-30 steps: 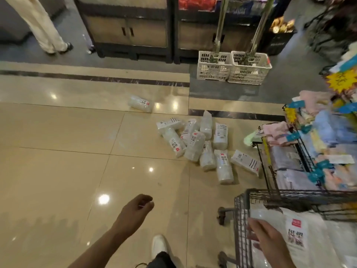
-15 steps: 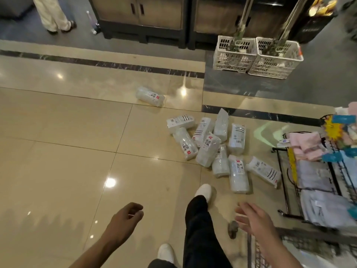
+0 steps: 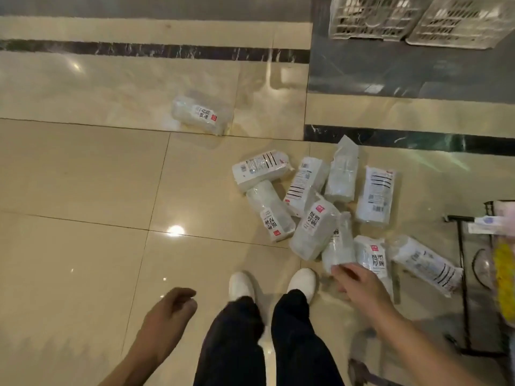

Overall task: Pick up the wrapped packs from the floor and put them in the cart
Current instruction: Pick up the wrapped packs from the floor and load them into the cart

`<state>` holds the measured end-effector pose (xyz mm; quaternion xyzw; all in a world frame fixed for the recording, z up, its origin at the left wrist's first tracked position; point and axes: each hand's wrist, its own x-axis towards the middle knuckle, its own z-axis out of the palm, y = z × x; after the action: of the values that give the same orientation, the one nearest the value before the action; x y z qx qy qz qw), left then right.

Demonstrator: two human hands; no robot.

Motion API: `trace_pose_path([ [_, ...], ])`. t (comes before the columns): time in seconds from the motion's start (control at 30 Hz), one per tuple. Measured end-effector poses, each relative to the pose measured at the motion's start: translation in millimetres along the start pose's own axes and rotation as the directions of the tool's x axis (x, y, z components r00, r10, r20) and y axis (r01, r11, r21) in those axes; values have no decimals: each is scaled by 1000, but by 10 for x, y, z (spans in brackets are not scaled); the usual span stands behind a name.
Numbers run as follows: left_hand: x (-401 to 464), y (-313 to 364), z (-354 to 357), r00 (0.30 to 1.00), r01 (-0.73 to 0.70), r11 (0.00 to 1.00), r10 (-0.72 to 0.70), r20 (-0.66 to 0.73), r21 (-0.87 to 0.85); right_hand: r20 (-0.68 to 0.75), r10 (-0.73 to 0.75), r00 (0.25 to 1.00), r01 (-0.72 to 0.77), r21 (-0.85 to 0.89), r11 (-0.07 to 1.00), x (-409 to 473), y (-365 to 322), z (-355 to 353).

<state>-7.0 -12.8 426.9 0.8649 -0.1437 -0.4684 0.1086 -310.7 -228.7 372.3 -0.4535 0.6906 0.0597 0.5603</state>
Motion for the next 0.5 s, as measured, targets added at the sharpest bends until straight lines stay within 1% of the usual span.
trace_pose_path([
  [0.07, 765, 317, 313, 997, -63, 998, 61, 41, 31, -1, 41, 999, -41, -29, 999, 589, 45, 148],
  [0.13, 1608, 589, 731, 995, -67, 998, 66, 68, 17, 3, 107, 994, -107, -28, 994, 1226, 171, 340],
  [0.2, 2469, 784, 1231, 995, -2, 1000, 4, 95, -22, -22, 164, 986, -163, 40, 986, 1902, 376, 575],
  [0.27, 3252, 830, 1775, 986, 108, 991, -96, 134, -84, -57, 191, 980, -182, 128, 975, 2589, 636, 843],
  [0.33, 3899, 831, 2278, 972, 201, 971, -182, 147, -130, -115, 204, 972, -182, 178, 967, 3181, 820, 1110],
  [0.4, 4410, 854, 2729, 965, 247, 948, -222, 140, -202, -215, 221, 951, -166, 246, 955, 3626, 923, 1349],
  [0.47, 4760, 888, 3085, 965, 261, 909, -241, 101, -326, -347, 203, 915, -110, 270, 957, 3899, 987, 1534],
  [0.5, 4898, 910, 3215, 970, 240, 896, -232, 66, -374, -408, 192, 893, -88, 262, 961, 3991, 1015, 1615],
])
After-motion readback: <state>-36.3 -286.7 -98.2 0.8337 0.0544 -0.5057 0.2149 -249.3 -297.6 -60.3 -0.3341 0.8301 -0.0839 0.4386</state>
